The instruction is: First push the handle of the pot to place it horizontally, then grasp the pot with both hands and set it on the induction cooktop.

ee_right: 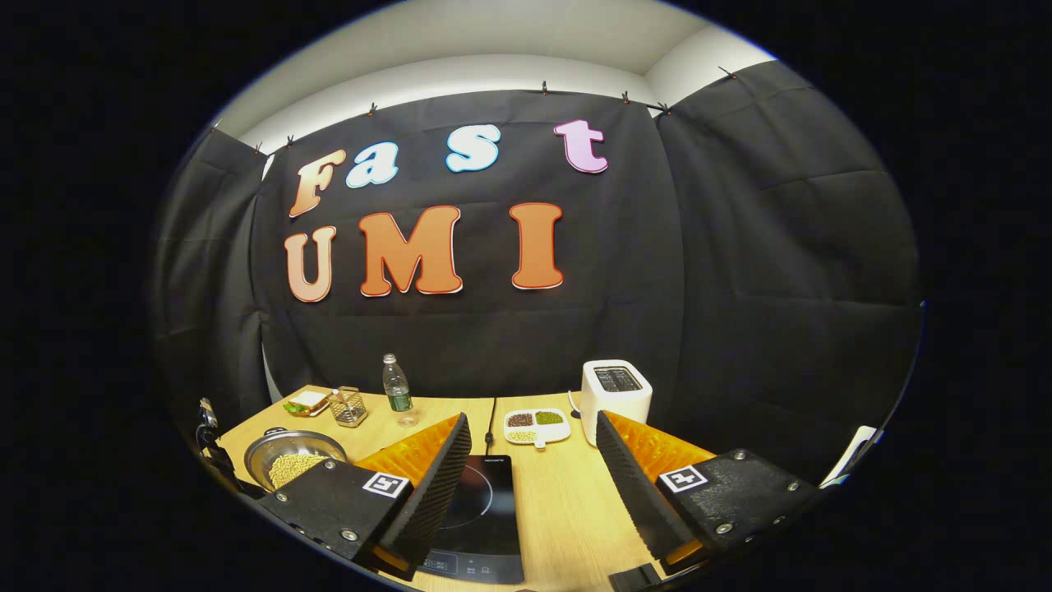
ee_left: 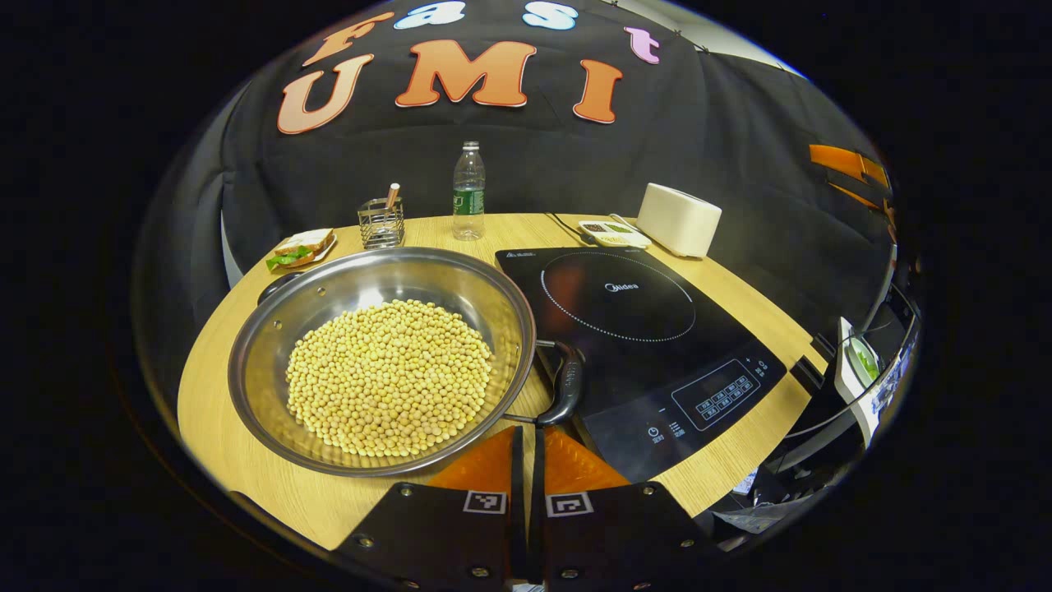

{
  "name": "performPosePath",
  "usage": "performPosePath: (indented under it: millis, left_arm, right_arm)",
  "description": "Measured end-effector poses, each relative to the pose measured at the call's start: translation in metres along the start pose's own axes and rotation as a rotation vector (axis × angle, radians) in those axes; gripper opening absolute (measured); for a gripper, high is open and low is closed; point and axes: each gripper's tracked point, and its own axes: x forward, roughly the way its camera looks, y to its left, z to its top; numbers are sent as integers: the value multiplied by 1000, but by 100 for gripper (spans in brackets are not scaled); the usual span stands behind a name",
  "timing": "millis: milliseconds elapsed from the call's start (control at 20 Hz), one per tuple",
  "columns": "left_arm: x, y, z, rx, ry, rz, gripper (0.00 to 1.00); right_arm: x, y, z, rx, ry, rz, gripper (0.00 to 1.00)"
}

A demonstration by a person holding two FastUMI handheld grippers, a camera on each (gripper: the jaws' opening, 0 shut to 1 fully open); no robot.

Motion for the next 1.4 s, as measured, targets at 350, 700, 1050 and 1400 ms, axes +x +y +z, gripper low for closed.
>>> performPosePath:
  millis: [350, 700, 1050, 1400]
  left_arm:
    - [16, -4, 9, 8, 12, -1, 3]
    - [35, -10, 22, 33, 21, -6, 1]
    - [55, -14, 40, 72, 28, -15, 1]
    - [61, -12, 60, 25, 1, -57, 2]
  right_arm:
    - [4, -12, -3, 0, 6, -13, 95]
    - [11, -25, -11, -2, 35, -33, 95]
    - [23, -39, -19, 7, 58, -58, 95]
    - [40, -40, -30, 16, 89, -67, 100]
